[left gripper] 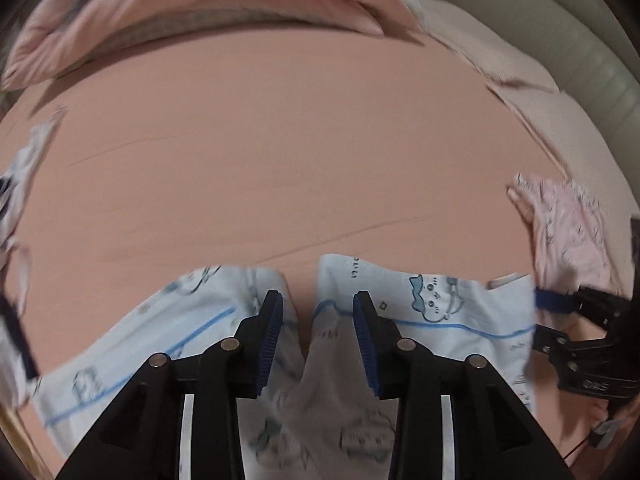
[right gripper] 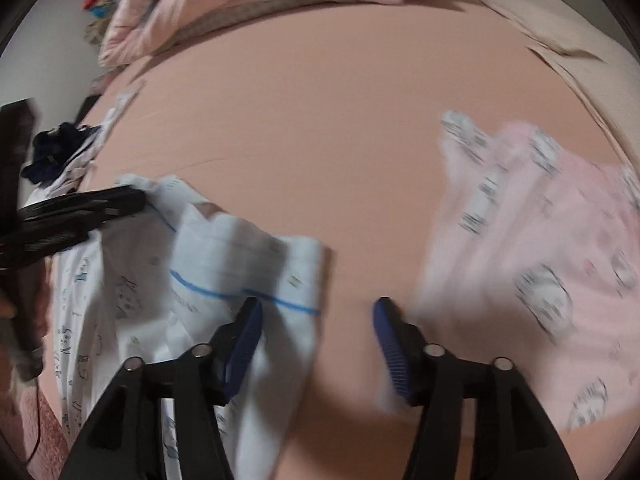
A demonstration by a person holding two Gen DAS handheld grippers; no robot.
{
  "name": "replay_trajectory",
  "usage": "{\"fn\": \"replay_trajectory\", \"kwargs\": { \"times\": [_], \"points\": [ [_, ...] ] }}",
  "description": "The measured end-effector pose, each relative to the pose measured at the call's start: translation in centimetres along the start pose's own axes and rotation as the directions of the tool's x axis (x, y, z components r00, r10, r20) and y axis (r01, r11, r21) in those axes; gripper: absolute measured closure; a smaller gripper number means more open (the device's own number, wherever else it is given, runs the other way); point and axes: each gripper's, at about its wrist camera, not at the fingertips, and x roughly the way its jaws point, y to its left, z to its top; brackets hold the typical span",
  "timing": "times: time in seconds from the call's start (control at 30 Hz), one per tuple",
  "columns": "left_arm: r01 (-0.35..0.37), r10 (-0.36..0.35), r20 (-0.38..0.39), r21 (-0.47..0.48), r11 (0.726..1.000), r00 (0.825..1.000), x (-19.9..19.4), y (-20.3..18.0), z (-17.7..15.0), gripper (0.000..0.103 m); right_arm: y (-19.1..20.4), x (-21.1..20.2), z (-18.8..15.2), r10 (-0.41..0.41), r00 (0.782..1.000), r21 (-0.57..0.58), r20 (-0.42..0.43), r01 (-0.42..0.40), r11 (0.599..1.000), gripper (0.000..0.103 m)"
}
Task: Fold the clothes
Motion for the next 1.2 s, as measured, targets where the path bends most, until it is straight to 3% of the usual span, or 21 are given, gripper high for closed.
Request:
{"fn": "replay_trajectory", "kwargs": {
  "times": [0.07, 0.1, 0.13, 0.17, 0.2, 0.27, 0.43, 0.67, 0.73, 0.83, 0.9, 0.97, 1.0, 1.03, 1.1, 1.13, 1.17, 1.2],
  "points": [
    [-0.008, 0.008, 0.007, 0.038, 0.999, 1.000, 1.3, -0.5, -0.1, 0.070, 0.7, 0.4, 0.3, 0.003, 1.000, -0.035, 0.006, -0.003, 0.999, 0.046],
    [-0.019, 0.019, 0.002, 0.059, 0.998, 1.000, 1.6, -0.9, -0.4, 0.071, 1.1, 0.5, 0.5, 0.003, 1.000, -0.051, 0.007, -0.003, 0.999, 0.058],
    [-0.024, 0.023, 0.014, 0.071, 0.997, 1.000, 1.7, -1.2, -0.4, 0.076, 1.5, 0.7, 0.6, 0.003, 1.000, -0.066, 0.007, -0.002, 0.998, 0.088],
    [-0.003, 0.002, 0.016, 0.069, 0.998, 1.000, 1.4, -1.5, -0.4, 0.093, 1.9, 0.8, 0.8, 0.002, 1.000, -0.082, 0.008, -0.002, 0.997, 0.100],
    [0.019, -0.019, 0.008, 0.056, 0.998, 1.000, 1.1, -1.6, -0.3, 0.093, 2.0, 0.5, 0.9, 0.069, 0.998, -0.053, 0.000, -0.069, 0.996, 0.099],
    [0.020, -0.022, 0.035, 0.045, 0.999, 0.999, 0.0, -1.7, -0.3, 0.100, 2.4, -0.7, 0.7, 0.021, 0.999, -0.066, 0.041, -0.018, 0.998, 0.099],
    [0.070, -0.069, 0.135, -0.002, 0.998, 0.988, -3.9, -0.8, -0.1, 0.100, -0.1, -6.9, -0.7, -0.067, 0.979, 0.005, 0.194, 0.067, 0.998, 0.099],
    [0.169, -0.167, 0.166, 0.001, 0.986, 0.972, -2.7, -1.1, 0.7, 0.100, -4.5, -10.0, -2.8, -0.112, 0.965, 0.088, 0.238, 0.094, 0.992, 0.099],
    [0.130, -0.132, 0.139, 0.021, 0.991, 0.982, -0.7, -2.1, 1.0, 0.099, -4.9, -8.0, -2.2, -0.142, 0.966, 0.115, 0.214, 0.120, 0.986, 0.099],
    [0.041, -0.048, 0.126, 0.056, 0.998, 0.991, 2.2, -3.3, 1.2, 0.096, -5.0, -2.9, -2.0, -0.196, 0.977, 0.062, 0.088, 0.191, 0.980, 0.096],
    [0.007, -0.015, 0.108, 0.069, 0.998, 0.994, 2.5, -3.7, 1.7, 0.095, -4.5, -2.3, -2.1, -0.229, 0.967, 0.021, 0.112, 0.228, 0.973, 0.094],
    [-0.013, 0.006, 0.095, 0.077, 0.997, 0.995, 1.3, -4.0, 2.4, 0.094, -4.2, -4.9, -1.7, -0.223, 0.965, 0.082, 0.139, 0.213, 0.974, 0.088],
    [-0.036, 0.023, 0.142, 0.088, 0.995, 0.990, -0.3, -4.0, 2.3, 0.094, -4.2, -6.5, -1.9, -0.211, 0.959, 0.118, 0.188, 0.191, 0.974, 0.080],
    [-0.058, 0.040, 0.181, 0.097, 0.994, 0.983, -2.0, -4.1, 2.1, 0.090, -4.2, -8.0, -2.2, -0.201, 0.950, 0.153, 0.239, 0.168, 0.974, 0.066],
    [-0.084, 0.067, 0.180, 0.090, 0.992, 0.981, -4.9, -4.1, 1.2, 0.062, -3.2, -10.9, -3.3, -0.337, 0.896, 0.225, 0.288, 0.279, 0.934, 0.049],
    [-0.056, 0.043, 0.155, 0.080, 0.995, 0.987, -6.1, -3.9, 0.2, 0.033, -2.5, -12.0, -3.9, -0.418, 0.861, 0.254, 0.291, 0.352, 0.901, 0.049],
    [-0.023, 0.014, 0.131, 0.070, 0.997, 0.991, -7.2, -3.9, -0.9, 0.027, -1.4, -12.7, -4.7, -0.394, 0.868, 0.240, 0.302, 0.331, 0.912, 0.049],
    [0.021, -0.027, 0.109, 0.059, 0.998, 0.994, -8.2, -4.0, -2.4, 0.027, -0.3, -12.7, -5.6, -0.309, 0.906, 0.216, 0.290, 0.252, 0.943, 0.049]
  ]
}}
